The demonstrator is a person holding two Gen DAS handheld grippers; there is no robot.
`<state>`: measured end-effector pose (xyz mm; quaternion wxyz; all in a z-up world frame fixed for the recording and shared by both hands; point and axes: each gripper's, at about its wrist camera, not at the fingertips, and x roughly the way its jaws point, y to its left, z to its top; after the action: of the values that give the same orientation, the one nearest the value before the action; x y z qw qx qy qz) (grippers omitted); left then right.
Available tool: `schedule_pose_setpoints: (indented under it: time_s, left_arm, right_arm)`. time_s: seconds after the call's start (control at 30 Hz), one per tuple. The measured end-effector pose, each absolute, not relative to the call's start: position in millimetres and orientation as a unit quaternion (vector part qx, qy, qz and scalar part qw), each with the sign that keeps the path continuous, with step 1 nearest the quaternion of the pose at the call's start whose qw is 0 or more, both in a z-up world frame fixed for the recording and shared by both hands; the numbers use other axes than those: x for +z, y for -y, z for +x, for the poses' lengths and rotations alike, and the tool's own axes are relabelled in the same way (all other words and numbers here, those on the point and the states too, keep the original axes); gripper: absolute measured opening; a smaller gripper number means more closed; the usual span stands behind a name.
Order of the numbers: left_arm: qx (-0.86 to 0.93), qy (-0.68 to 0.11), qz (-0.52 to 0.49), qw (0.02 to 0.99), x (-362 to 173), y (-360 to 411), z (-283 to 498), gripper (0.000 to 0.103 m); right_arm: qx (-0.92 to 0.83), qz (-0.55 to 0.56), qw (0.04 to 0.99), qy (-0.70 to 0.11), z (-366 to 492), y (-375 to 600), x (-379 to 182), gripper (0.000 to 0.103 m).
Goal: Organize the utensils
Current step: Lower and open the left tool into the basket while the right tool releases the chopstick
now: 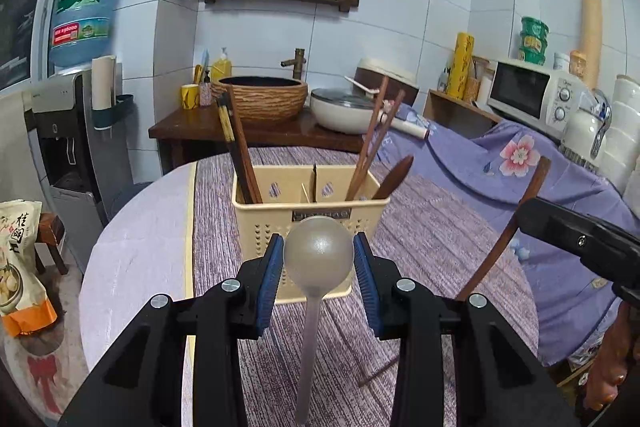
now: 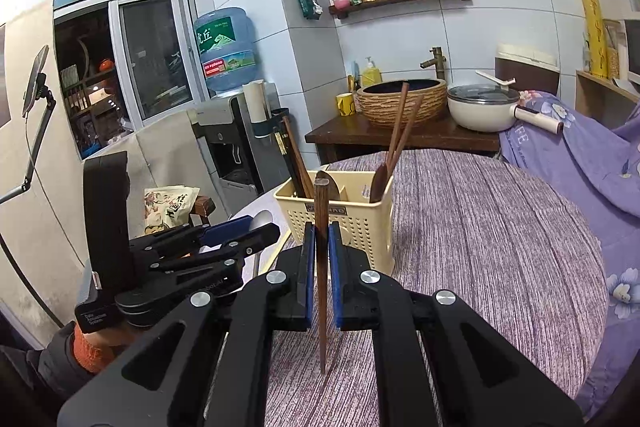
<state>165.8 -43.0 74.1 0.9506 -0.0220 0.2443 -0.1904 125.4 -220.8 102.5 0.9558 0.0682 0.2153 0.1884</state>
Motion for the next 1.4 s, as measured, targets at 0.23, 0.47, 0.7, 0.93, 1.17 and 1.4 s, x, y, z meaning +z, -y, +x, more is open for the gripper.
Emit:
schedule_pose_setpoints:
  time_s: [0.23,0.47,0.7,0.93,1.17,1.4]
  left_arm:
    - [-0.192,-0.205,-0.052,0.958,107.6,31.2,177.7,0.035]
    - [-0.189,-0.155,-0.083,0.966,158.1,24.5,208.3,0.035]
    - [-0.169,-0.133,-0.132,0.968,185.1,17.6,252.7,0.035]
    - [-0.150,-0.134,-0.134,0.970,164.8,26.9,274.7,0.035]
    - [-0.143,-0.155,-0.132,0.969,119.6,30.2,278.5,0.035]
    - [-0.144,-0.181,-0.116,0.966,89.6,29.4,275.4,0.035]
  right_arm:
    - [0.203,0.045,0.958,-0.198,138.1,206.4,133.6,0.008]
    - [0.208,0.048,0.960,-0.181,170.6,202.6,184.9,0.008]
    - [0.170,0.046,0.975,-0.135,205.7,204.1,241.1,0.008]
    - [0.139,0.059,0.979,-0.135,246.4,208.7,237.9,0.008]
    - [0.128,0.043,0.975,-0.175,268.2,199.3,183.9,0.008]
    - [0.131,0.030,0.969,-0.208,273.8,194.2,148.4,0.008]
